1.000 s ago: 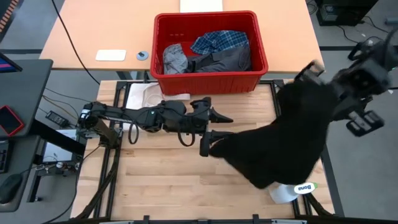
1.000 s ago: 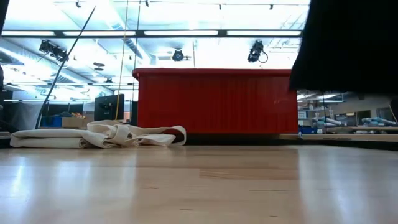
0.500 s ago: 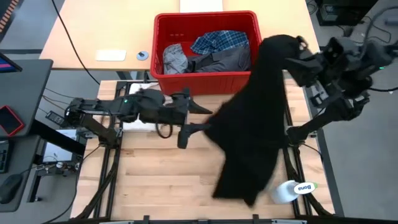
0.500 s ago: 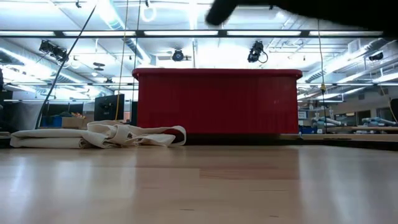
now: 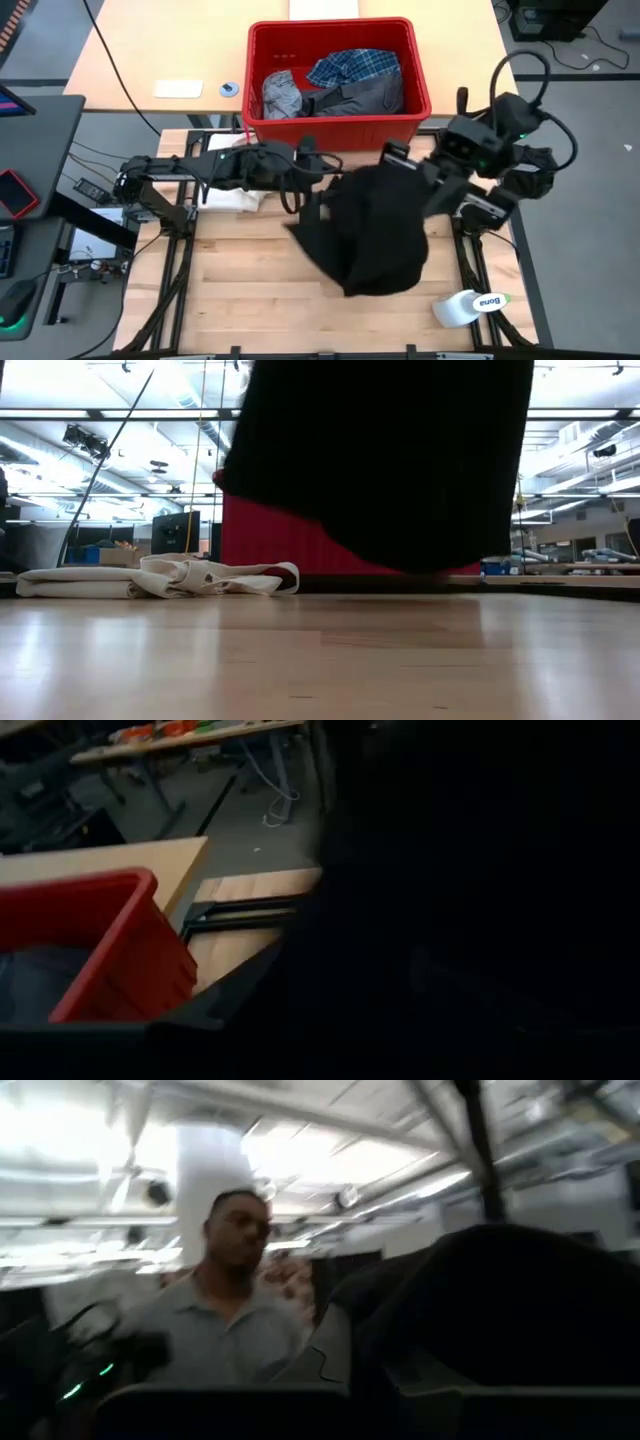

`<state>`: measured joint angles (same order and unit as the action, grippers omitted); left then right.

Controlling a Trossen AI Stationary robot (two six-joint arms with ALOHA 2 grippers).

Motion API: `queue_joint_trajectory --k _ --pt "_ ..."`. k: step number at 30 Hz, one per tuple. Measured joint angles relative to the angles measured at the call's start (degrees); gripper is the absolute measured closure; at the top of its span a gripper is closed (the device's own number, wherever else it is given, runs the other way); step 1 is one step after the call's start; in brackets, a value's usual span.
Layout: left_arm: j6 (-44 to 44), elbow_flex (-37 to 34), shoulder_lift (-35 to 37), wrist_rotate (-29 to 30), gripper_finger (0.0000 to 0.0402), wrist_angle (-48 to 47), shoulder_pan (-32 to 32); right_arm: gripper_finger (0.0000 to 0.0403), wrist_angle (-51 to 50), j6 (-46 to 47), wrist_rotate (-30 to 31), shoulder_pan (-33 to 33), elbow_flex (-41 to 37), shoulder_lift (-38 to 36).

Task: Fold Laundry from Bin
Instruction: Fold the black shirt

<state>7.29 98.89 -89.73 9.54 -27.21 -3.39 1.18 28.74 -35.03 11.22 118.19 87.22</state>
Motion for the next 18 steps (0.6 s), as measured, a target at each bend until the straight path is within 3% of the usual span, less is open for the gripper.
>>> queue_joint_trajectory --k 7,13,18 --pt "0.79 -0.02 0.00 -0.27 0.0184 -3.69 0.08 0.0393 2.27 -2.24 5.64 -0.18 0.00 -2.24" --pt "-0.66 0.01 3.62 -14.33 0.0206 -2.34 -1.37 0.0393 5.24 -4.38 6.25 3.54 0.15 -2.74" --pt "-0.81 0.09 4.81 -16.40 0.0224 -2.27 -5.22 0.0392 4.18 -5.99 8.25 4.83 0.04 -0.76"
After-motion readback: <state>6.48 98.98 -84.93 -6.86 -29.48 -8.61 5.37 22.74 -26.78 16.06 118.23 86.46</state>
